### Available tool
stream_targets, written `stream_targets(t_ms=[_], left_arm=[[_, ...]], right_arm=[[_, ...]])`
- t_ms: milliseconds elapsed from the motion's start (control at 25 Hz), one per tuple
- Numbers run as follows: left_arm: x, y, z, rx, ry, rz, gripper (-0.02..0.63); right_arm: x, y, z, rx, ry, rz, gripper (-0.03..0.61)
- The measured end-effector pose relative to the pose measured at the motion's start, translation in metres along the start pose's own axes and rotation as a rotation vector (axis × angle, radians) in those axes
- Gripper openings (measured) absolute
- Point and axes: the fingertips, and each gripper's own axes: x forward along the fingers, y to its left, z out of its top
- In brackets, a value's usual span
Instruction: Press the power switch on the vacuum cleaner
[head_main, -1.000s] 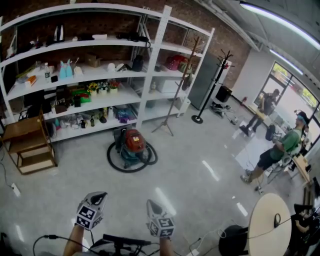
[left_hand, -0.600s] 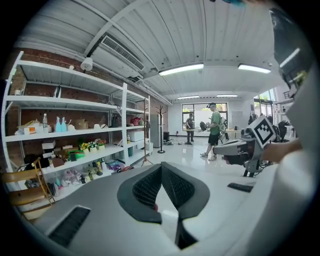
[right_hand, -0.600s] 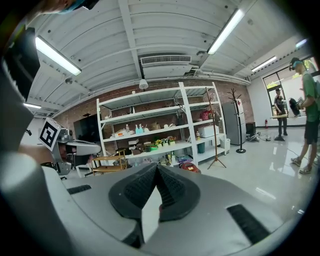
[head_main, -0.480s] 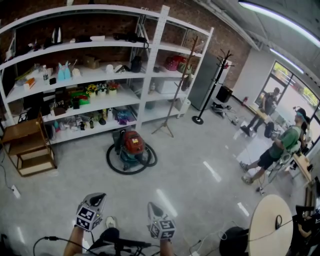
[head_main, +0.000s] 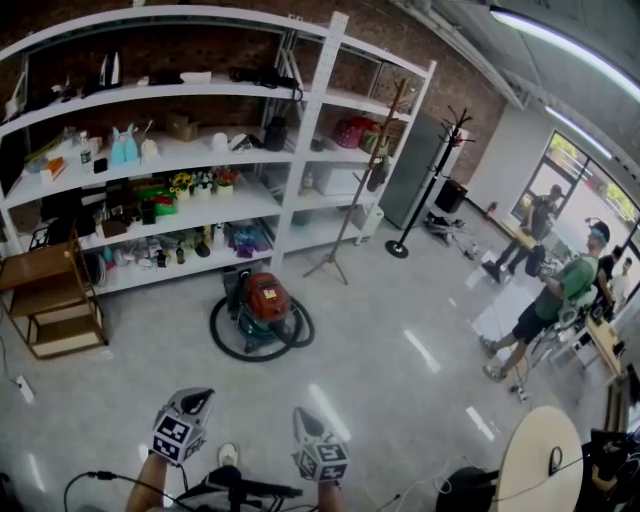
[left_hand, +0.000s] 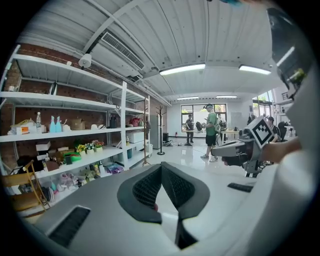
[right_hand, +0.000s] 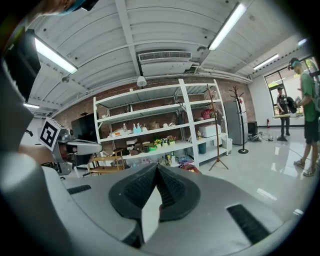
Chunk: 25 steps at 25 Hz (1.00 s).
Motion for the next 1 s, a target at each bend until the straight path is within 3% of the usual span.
stream_targets(t_ms=[360, 1000], left_arm=[[0.044, 0.059, 0.020, -0.008, -0.027, -0.003, -0.006], [0.090, 0.169, 0.029, -0.024, -0.017, 0.027, -0.006]], right_arm=[[0.071, -0.013, 0.028, -0.013, 0.004, 0.008, 0.011], [0.183, 0.003, 0.067, -0.030, 0.018, 0.038, 0.011]])
